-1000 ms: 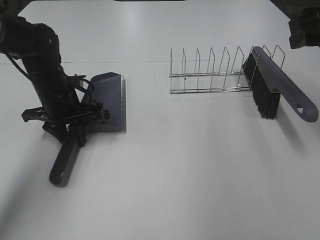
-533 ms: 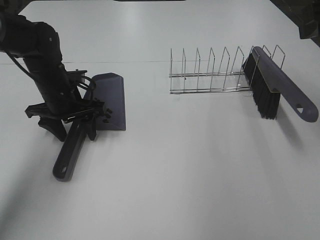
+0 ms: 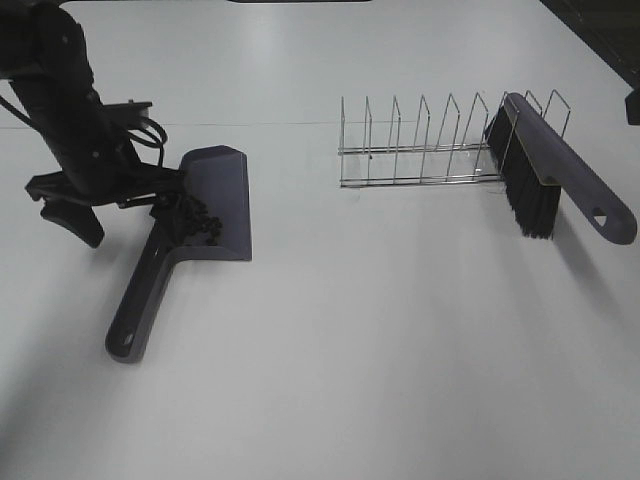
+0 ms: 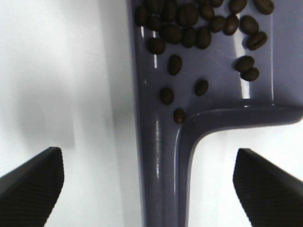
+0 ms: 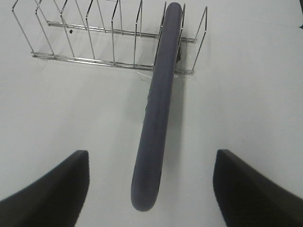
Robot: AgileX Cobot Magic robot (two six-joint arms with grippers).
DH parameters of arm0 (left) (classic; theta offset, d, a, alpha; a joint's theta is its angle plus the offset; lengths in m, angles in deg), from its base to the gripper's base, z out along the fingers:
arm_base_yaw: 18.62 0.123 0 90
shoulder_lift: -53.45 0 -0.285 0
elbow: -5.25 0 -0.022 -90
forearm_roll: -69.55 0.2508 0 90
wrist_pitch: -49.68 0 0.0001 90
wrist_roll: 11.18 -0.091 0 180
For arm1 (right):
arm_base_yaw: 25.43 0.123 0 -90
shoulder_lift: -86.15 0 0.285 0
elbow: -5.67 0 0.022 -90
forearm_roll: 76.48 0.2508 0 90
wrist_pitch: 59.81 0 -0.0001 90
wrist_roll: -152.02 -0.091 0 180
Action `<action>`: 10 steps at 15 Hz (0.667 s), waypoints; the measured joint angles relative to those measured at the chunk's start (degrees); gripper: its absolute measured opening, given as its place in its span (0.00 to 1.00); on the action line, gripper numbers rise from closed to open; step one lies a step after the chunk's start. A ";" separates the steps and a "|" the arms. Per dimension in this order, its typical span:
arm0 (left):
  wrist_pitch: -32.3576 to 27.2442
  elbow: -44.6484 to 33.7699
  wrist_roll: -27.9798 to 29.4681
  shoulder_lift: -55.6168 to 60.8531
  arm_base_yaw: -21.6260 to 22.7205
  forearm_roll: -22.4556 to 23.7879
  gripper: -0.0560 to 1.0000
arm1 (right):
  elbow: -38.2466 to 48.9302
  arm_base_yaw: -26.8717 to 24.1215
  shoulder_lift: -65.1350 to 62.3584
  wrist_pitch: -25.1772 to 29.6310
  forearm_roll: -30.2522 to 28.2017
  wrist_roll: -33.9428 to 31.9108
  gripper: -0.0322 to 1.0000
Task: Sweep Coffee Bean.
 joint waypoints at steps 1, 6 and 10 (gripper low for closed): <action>0.00 0.00 -0.23 1.89 0.46 0.52 0.89 | 1.66 0.00 -2.06 0.80 0.00 0.00 0.65; -0.06 0.00 -2.23 9.80 7.05 2.75 0.89 | 10.94 0.00 -13.06 5.27 0.06 0.00 0.65; -4.18 0.00 -5.10 11.46 14.61 3.04 0.89 | 15.58 0.00 -20.23 7.79 0.34 0.00 0.65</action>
